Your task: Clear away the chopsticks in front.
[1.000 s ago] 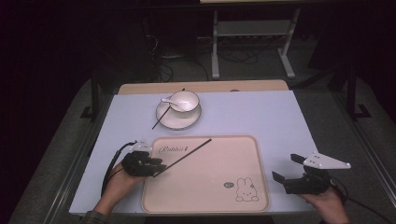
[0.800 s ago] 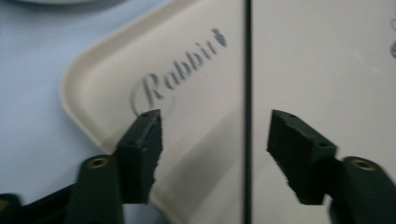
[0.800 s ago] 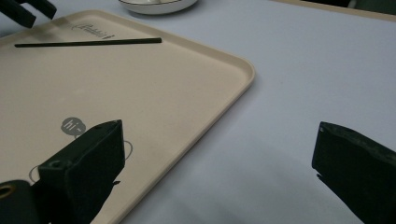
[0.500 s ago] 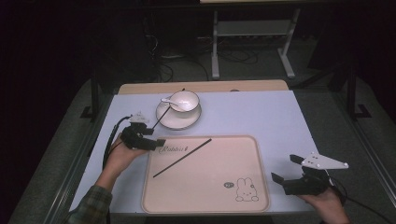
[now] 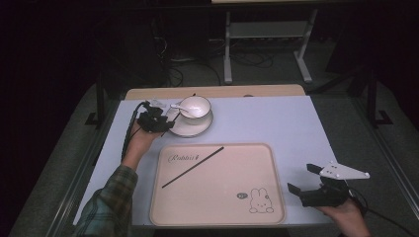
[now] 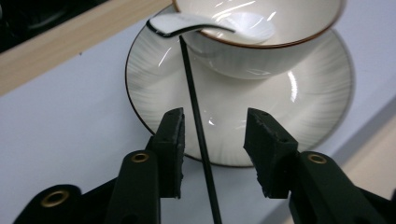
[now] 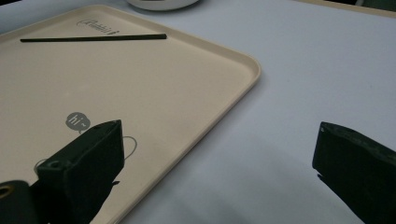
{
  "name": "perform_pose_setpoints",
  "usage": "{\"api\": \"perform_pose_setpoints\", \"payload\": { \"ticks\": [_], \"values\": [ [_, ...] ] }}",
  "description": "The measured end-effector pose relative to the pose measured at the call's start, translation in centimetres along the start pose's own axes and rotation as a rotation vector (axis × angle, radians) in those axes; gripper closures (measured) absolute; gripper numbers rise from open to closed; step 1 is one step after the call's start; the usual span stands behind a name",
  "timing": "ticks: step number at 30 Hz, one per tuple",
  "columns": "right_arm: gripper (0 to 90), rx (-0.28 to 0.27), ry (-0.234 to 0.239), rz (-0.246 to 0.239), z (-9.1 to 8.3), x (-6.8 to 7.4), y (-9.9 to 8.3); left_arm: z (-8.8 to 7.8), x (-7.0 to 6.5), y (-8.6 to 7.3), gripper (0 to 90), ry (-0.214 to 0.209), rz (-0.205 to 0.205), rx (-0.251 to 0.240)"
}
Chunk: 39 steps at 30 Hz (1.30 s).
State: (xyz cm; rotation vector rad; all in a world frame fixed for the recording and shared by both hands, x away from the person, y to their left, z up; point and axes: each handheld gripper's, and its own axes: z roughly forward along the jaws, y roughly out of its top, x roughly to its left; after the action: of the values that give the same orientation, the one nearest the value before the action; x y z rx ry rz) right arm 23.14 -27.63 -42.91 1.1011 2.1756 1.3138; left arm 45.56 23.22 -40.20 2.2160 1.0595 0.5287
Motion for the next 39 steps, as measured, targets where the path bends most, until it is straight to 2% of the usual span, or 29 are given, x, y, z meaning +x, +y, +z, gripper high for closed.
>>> {"api": "perform_pose_setpoints", "payload": {
  "ticks": [1, 3, 7, 10, 16, 20, 25, 30, 38, 39],
  "values": [
    [1.5, 0.001, 0.002, 0.001, 0.0, 0.0, 0.0, 0.8, 0.2, 0.0, 60.2, 0.016, -0.006, 0.011],
    [1.5, 0.001, 0.003, 0.001, 0.0, -0.1, 0.0, 1.7, 0.5, -0.2, 61.3, 0.011, -0.028, 0.01],
    [1.5, -0.001, 0.001, 0.003, -0.1, -0.1, -0.1, 2.7, 0.5, -0.4, 67.0, -0.001, -0.038, 0.01],
    [1.5, -0.002, 0.001, 0.005, -0.1, -0.1, -0.1, 2.9, 0.4, -0.4, 68.9, 0.0, -0.034, 0.017],
    [1.6, -0.003, -0.001, 0.006, -0.2, -0.2, -0.1, 3.1, 0.6, -0.5, 81.8, 0.008, -0.046, 0.017],
    [1.6, -0.003, -0.002, 0.006, -0.2, -0.2, -0.1, 3.0, 0.6, -0.4, 84.9, 0.027, -0.045, 0.01],
    [1.6, -0.002, -0.005, 0.01, -0.2, -0.2, -0.2, 2.6, 0.8, -0.3, 85.2, 0.035, -0.059, -0.012],
    [1.6, -0.004, -0.006, 0.011, -0.3, -0.2, -0.2, 1.5, 1.1, -0.1, 85.2, 0.043, -0.083, -0.021],
    [1.6, -0.005, -0.007, 0.01, -0.3, -0.2, -0.2, -1.5, 1.8, -0.4, 85.3, 0.045, -0.1, -0.027],
    [1.6, -0.008, -0.008, 0.009, -0.3, -0.2, -0.1, -2.3, 1.8, -0.6, 85.3, 0.042, -0.111, -0.035]
  ]
}}
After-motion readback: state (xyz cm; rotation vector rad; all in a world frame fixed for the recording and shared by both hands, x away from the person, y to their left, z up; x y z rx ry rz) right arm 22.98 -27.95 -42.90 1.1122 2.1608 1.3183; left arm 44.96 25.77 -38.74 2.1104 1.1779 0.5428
